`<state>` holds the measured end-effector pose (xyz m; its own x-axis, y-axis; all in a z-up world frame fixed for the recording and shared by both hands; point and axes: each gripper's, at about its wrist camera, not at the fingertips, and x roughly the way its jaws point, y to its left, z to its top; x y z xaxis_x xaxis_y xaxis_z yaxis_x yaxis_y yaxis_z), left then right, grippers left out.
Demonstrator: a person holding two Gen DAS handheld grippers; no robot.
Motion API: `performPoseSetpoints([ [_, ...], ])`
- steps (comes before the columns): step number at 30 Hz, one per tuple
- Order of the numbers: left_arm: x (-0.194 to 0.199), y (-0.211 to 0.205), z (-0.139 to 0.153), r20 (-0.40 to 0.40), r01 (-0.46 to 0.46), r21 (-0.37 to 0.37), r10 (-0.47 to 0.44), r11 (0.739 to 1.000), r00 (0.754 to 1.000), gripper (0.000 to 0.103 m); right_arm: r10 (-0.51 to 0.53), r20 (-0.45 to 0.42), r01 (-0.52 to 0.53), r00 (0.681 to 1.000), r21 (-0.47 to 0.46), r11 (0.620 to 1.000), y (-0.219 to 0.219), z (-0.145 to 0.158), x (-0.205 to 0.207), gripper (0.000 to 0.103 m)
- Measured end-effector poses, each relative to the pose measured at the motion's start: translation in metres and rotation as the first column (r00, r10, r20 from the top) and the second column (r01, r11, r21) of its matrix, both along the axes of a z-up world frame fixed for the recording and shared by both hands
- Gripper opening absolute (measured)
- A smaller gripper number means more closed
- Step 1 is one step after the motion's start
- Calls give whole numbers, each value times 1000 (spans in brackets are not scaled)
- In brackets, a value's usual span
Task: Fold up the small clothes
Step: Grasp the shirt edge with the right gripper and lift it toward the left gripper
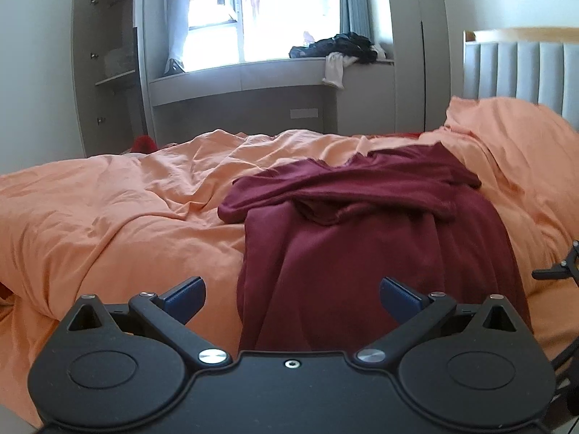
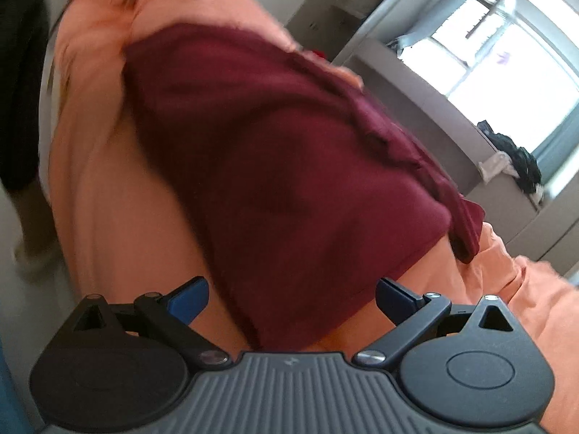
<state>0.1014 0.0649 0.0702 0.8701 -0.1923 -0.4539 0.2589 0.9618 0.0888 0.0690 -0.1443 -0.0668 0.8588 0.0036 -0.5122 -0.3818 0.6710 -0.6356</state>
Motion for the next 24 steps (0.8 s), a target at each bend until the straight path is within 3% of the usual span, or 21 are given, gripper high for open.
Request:
performPoseSetpoints([
  [4,-10,1,-1,-2,0,14,0,1000,1000,102,-1,54,11,999,-195,981,12,-25,1,99],
  [9,-13,8,-4,-52,2,-41,-4,999,999,102,33,97,-9,995,-244,970,19,-37,8,98],
  [10,-14,9,-3,-55,4,-49,-7,999,998,102,43,106,-15,993,-252,968,20,-38,8,88],
  [11,-15,8,-3,-53,7,-52,-10,999,999,102,48,114,-17,992,-259,966,20,-38,8,68],
  [13,-19,7,-2,-39,17,-48,-19,999,999,102,46,108,-15,993,-272,962,20,-38,5,38],
  [15,-23,5,-2,-15,34,-31,-34,999,999,102,50,55,-36,997,-241,970,17,-38,4,30],
  [16,-25,4,-3,-5,43,-22,-43,999,999,102,54,33,-46,998,-219,975,15,-37,4,18],
  [19,-32,-1,-6,27,83,-1,-83,997,996,102,60,51,-50,997,-178,983,10,-27,-5,9],
  [24,-46,-14,-17,70,169,32,-171,985,983,102,60,138,-58,989,-22,998,-14,24,-25,8],
])
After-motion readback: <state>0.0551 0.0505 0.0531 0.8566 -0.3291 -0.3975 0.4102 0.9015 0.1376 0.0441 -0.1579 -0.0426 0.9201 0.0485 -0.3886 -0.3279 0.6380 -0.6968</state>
